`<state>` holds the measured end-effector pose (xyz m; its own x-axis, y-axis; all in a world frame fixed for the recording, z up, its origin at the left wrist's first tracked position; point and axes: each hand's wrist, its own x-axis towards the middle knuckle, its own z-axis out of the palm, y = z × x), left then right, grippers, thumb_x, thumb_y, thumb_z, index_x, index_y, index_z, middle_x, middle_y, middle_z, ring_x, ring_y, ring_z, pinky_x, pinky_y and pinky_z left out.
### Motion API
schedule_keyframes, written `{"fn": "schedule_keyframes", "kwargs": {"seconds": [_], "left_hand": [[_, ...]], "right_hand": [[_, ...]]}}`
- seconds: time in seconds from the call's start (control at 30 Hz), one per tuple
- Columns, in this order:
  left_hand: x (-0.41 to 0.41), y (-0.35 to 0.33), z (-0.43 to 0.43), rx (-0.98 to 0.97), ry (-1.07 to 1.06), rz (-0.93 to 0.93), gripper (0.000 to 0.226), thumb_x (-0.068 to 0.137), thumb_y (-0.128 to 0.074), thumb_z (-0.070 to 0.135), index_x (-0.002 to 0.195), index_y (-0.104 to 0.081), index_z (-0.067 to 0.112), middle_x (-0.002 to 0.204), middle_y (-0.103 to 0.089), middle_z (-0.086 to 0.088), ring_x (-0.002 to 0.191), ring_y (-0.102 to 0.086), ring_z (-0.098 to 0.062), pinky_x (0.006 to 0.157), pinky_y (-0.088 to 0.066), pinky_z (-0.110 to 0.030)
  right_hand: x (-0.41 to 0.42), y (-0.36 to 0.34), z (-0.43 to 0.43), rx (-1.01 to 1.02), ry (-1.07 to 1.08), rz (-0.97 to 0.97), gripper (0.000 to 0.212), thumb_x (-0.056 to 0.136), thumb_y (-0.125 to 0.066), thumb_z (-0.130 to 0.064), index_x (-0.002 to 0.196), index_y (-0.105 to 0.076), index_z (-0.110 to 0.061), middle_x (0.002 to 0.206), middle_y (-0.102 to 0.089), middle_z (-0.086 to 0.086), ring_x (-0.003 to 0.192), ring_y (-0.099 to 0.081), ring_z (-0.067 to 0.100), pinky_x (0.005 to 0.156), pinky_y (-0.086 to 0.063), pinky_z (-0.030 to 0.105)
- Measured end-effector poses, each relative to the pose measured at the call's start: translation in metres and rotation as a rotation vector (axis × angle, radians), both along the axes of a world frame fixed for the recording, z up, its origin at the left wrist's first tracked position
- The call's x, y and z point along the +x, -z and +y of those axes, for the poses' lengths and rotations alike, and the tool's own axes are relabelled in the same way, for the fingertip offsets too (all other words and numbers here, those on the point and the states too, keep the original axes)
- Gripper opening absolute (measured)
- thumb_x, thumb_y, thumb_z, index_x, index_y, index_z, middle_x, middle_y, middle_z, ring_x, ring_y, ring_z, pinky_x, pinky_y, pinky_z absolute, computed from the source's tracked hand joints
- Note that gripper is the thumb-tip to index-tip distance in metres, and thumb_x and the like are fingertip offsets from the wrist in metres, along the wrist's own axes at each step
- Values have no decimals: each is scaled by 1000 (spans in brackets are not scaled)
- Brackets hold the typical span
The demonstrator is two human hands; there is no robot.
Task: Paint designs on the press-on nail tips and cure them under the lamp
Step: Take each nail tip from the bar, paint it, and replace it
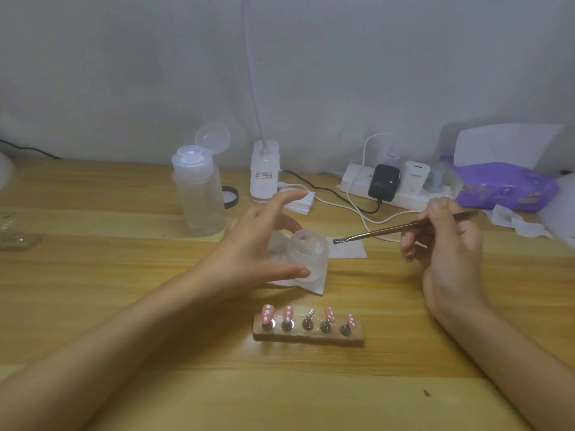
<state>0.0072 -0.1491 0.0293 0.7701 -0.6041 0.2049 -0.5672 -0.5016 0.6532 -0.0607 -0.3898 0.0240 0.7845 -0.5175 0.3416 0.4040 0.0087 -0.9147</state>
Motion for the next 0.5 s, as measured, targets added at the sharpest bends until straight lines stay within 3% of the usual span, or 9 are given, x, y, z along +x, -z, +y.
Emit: {"fn": "schedule_keyframes", "kwargs": {"seconds": [0.1, 0.27, 0.4, 0.5], "left_hand": [[0, 0, 0, 8, -12, -10, 99, 69, -85, 41, 146, -24, 49, 116, -56, 29, 128, -43, -8, 106, -39, -52], [2, 2, 1, 1, -26, -57, 96, 70, -84, 42, 146, -26, 49, 116, -60, 26, 122, -41, -5, 103, -39, -50], [2, 5, 0, 4, -28, -102, 96, 69, -84, 44, 145, -26, 50, 115, -57, 31, 121, -39, -5, 103, -38, -43], [2, 1, 1, 81, -23, -147, 103, 67, -83, 48, 147, -19, 55, 110, -43, 50, 110, -32, 11, 95, -27, -25]], "right_hand": [[-4, -7, 3, -92, -102, -106, 31, 99, -47, -23, 72, -59, -27, 58, -60, -1, 53, -59, 16, 48, -47, 22], [-12, -14, 4, -472, -244, -216, 17, 90, -46, -15, 83, -60, -22, 73, -65, 1, 64, -63, 24, 57, -53, 29], [-14, -18, -4, -435, -229, -253, 24, 80, -43, -10, 79, -60, -28, 67, -62, -4, 55, -58, 21, 52, -46, 26], [-11, -20, -9, -341, -193, -262, 24, 81, -43, -11, 78, -58, -28, 65, -62, -5, 51, -57, 19, 49, -45, 23]]}}
